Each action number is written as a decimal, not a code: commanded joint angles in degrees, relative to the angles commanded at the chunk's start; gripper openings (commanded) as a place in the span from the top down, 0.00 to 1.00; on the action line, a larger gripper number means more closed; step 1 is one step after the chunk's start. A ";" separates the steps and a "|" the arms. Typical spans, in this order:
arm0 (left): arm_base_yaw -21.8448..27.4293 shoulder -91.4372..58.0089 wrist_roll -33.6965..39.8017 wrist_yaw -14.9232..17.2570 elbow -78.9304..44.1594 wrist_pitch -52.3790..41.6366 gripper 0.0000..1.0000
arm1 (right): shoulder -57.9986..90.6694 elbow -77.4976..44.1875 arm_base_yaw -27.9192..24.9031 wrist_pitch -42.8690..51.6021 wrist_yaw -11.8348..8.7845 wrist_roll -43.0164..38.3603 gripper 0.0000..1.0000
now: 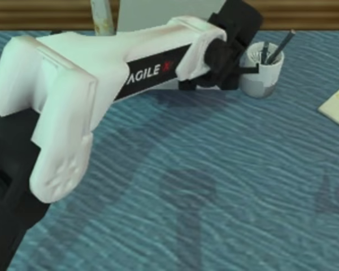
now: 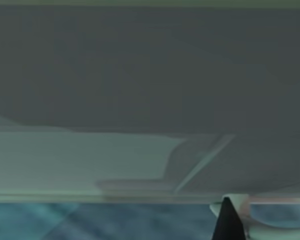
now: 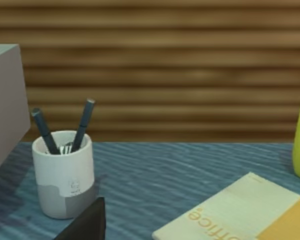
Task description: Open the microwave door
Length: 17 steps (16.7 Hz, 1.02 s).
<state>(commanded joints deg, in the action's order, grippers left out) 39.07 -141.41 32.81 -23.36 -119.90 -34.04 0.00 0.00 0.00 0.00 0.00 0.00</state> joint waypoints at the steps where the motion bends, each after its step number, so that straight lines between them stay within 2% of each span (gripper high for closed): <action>1: 0.00 0.00 0.00 0.00 0.00 0.00 1.00 | 0.00 0.00 0.00 0.00 0.00 0.00 0.00; 5: 0.00 0.00 0.00 0.00 0.00 0.00 1.00 | 0.00 0.00 0.00 0.00 0.00 0.00 0.00; 6: 2.19 1.49 0.09 0.55 3.22 -0.40 1.00 | 0.00 0.00 0.00 0.00 0.00 0.00 0.00; 12: 2.03 5.32 1.61 -1.12 9.78 3.32 1.00 | 0.00 0.00 0.00 0.00 0.00 0.00 0.00; 17: 1.97 5.81 1.81 -1.20 10.30 3.75 1.00 | 0.00 0.00 0.00 0.00 0.00 0.00 0.00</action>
<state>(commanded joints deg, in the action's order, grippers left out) 41.04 -135.61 34.62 -24.55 -109.60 -30.28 0.00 0.00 0.00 0.00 0.00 0.00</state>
